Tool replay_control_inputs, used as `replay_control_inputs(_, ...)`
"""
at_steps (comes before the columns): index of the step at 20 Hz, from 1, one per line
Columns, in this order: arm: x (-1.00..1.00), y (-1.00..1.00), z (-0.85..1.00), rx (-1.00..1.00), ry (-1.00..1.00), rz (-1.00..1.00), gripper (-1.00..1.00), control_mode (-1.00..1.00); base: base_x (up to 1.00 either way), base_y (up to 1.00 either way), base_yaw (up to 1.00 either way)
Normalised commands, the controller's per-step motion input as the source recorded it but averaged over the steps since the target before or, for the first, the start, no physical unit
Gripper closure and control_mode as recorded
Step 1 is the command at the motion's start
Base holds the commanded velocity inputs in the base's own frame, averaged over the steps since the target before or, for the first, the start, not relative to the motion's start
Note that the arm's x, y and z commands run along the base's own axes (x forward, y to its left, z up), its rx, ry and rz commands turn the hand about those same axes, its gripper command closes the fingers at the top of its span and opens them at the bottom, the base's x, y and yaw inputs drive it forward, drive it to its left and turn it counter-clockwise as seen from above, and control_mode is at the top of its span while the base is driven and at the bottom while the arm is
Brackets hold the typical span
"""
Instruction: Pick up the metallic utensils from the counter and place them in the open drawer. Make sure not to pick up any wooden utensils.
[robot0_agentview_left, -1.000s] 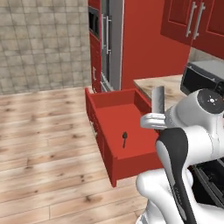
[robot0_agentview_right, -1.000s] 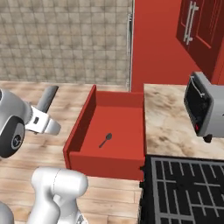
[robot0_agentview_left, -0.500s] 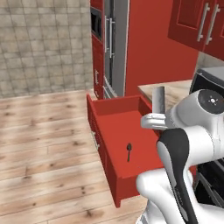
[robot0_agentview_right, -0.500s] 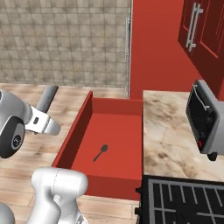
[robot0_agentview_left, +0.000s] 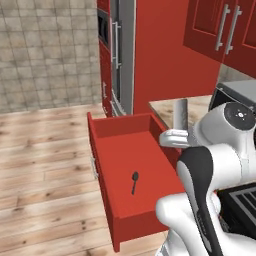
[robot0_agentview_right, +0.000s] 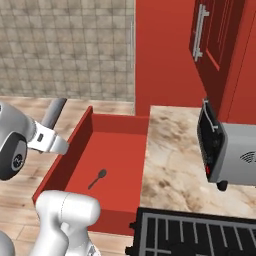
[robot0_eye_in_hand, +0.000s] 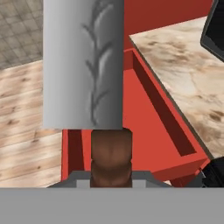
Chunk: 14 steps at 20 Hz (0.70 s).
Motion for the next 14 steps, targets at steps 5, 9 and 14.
replay_control_inputs(5, 0.0, 0.0, 0.0, 0.0, 0.0, 0.0, 1.0, 1.0, 0.0, -0.44, 0.0)
replay_control_inputs(9, 0.0, 0.0, 0.0, 0.0, 0.0, 0.0, 1.0, 1.0, 0.02, -0.13, 0.0)
replay_control_inputs(14, 0.0, 0.0, 0.0, 0.0, 0.0, 0.0, 1.0, 1.0, 0.06, -0.02, 0.15)
